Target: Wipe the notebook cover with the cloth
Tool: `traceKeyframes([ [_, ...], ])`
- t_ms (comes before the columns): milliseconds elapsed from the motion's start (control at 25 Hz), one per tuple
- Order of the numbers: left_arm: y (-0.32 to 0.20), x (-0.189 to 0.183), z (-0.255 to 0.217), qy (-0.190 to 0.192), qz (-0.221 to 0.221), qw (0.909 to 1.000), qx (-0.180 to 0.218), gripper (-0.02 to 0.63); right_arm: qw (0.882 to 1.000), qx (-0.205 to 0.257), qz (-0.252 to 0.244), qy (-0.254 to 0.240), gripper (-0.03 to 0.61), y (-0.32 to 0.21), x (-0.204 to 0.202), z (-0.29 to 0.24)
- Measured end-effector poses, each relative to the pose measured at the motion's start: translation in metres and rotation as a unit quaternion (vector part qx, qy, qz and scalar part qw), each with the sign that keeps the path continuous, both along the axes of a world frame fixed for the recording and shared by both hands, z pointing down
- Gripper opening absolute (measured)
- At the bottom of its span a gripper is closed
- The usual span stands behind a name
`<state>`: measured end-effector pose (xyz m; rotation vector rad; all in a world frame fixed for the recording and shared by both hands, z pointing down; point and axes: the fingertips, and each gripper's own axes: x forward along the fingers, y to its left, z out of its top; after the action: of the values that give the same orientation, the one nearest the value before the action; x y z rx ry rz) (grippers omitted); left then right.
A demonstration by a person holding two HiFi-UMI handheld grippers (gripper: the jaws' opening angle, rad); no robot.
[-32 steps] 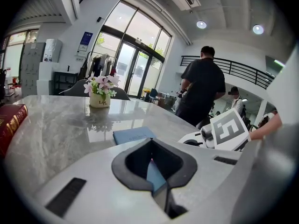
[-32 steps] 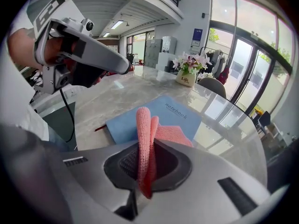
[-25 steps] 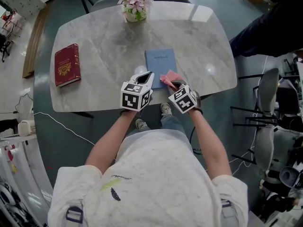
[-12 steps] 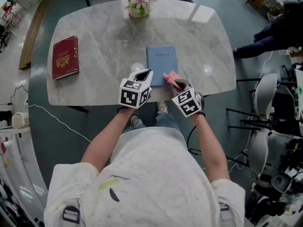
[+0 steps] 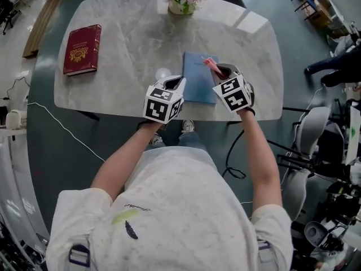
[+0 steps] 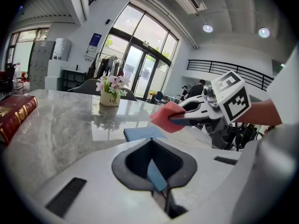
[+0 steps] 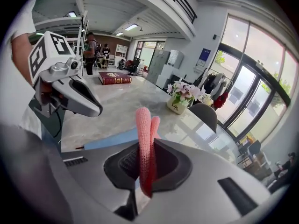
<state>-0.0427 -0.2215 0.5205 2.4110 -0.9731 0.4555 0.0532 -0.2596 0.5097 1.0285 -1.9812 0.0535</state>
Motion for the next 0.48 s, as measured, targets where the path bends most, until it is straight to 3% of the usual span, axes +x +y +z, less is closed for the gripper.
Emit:
traceKeyframes([
  [480,0.001,-0.028,0.004,-0.008,-0.032,0.9994,-0.011,0.006,0.998,-0.032,-0.040,0.040,0.015,-0.073,-0.042,0.043],
])
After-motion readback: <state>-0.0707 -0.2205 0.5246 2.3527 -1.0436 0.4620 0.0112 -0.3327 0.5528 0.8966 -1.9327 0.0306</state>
